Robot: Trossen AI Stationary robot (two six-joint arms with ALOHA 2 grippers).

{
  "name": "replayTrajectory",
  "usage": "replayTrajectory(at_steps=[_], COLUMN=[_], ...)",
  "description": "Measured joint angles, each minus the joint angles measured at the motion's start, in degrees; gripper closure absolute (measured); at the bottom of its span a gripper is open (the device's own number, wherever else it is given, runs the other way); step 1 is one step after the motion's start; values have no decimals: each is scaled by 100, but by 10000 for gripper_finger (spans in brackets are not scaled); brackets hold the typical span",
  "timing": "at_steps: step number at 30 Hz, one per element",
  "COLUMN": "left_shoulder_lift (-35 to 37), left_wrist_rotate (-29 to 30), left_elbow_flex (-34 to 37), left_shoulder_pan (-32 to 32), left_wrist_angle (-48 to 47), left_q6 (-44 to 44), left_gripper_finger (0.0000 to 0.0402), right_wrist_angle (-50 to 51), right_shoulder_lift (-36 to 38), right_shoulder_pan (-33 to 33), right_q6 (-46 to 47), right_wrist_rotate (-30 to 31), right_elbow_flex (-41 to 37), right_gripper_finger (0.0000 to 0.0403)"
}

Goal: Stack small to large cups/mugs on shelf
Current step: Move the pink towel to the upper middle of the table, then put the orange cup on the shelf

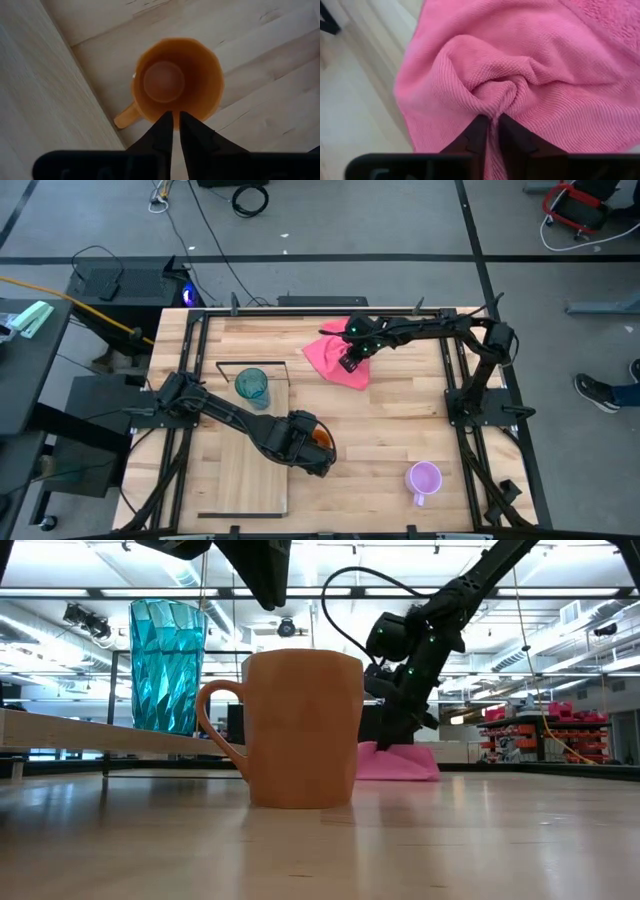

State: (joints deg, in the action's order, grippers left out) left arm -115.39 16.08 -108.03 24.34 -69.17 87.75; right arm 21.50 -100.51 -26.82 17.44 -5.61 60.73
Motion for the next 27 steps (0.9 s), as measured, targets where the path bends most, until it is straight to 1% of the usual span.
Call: replayTrajectory(at_steps=[8,14,20,23,27], left_shoulder_lift=[0,0,0,0,0], left_wrist_rotate=[0,0,-25,-44,-46], left_elbow_flex=[0,0,0,0,12], left_shoulder_pan=[0,-14,-97,-161,-298], left_wrist_angle=[0,-167,-687,-651,-612], left_q6=[4,18,330,164,-131], left_gripper_finger=[372,364,362,359,346], right_wrist_angle=[-53,-39,112,328,591], right_shoulder_lift=[0,156,831,1297,1920], right_shoulder_pan=[-10,23,107,248,579], right_q6=[86,103,211,211,205], right_wrist_rotate=[-44,-156,-411,-409,-411], right_elbow_flex=[0,0,0,0,0], right_gripper_finger=[285,256,249,248,248])
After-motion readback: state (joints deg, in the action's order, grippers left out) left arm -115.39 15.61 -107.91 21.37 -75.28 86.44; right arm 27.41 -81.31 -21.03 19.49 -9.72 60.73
